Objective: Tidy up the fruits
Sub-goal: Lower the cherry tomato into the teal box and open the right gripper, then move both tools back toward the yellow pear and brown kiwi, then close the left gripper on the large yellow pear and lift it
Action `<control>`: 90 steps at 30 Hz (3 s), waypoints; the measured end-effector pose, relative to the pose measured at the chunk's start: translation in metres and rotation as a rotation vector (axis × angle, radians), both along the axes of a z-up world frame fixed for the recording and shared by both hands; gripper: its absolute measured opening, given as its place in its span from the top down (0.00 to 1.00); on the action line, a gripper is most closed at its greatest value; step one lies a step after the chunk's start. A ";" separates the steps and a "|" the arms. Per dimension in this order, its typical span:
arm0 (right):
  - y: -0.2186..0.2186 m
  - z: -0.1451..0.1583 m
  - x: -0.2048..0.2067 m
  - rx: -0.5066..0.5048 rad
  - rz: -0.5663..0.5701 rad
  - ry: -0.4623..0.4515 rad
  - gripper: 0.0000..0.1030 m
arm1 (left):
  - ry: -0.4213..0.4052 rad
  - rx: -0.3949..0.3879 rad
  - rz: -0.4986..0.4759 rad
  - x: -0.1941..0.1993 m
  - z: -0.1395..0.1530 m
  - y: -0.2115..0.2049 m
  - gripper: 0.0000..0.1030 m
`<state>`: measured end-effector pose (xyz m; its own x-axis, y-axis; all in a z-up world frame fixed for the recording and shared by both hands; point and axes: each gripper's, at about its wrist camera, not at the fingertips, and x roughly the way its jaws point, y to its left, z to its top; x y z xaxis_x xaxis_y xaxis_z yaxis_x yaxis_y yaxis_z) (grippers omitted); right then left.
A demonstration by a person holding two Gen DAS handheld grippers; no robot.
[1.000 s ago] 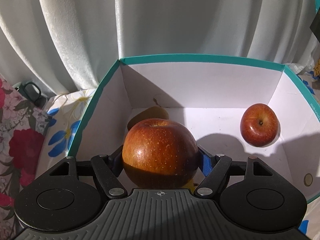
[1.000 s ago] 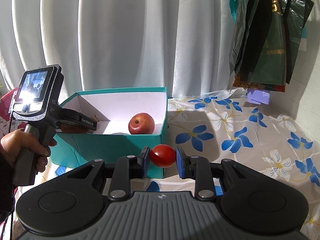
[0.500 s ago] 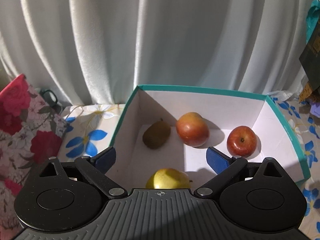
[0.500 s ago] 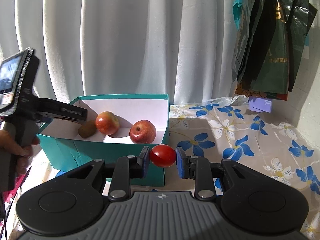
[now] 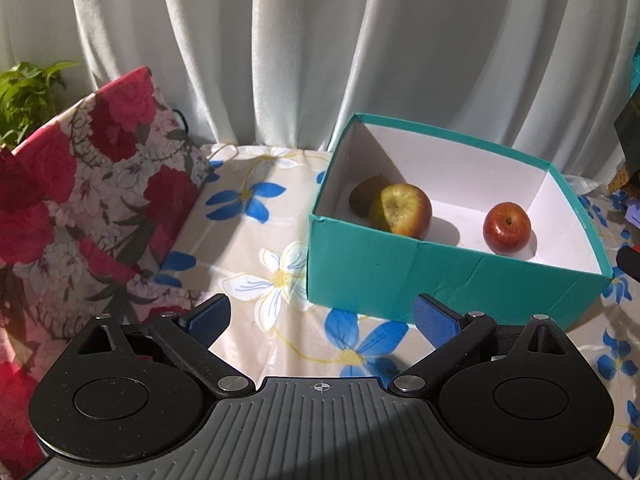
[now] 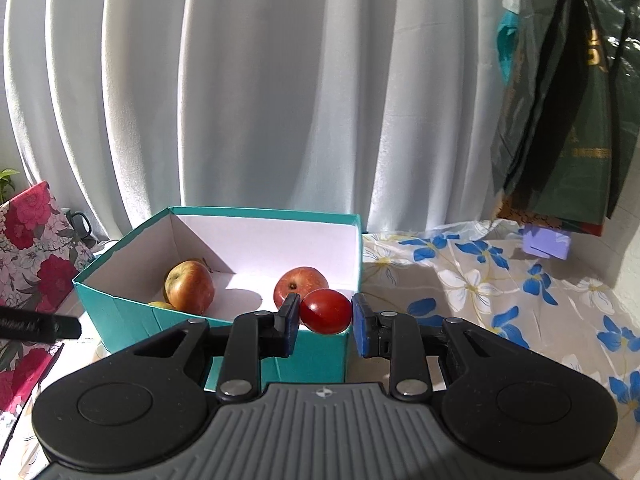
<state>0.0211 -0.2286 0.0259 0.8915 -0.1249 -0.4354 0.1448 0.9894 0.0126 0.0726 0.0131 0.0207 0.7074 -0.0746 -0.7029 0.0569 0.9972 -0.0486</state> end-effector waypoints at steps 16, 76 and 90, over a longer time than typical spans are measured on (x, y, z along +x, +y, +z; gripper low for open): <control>0.008 -0.023 0.048 -0.032 0.041 0.053 0.74 | 0.031 0.019 0.079 -0.028 -0.010 0.023 0.02; 0.007 -0.025 -0.090 0.050 0.034 0.090 0.08 | 0.038 0.106 -0.363 -0.057 -0.072 -0.047 0.06; 0.013 -0.032 -0.076 0.061 0.048 0.134 0.08 | 0.073 0.094 -0.409 -0.043 -0.087 -0.051 0.14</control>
<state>-0.0549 -0.2156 -0.0061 0.8293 -0.0537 -0.5562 0.1022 0.9932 0.0565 0.0296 -0.0376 -0.0665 0.5809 -0.2715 -0.7673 0.4482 0.8936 0.0232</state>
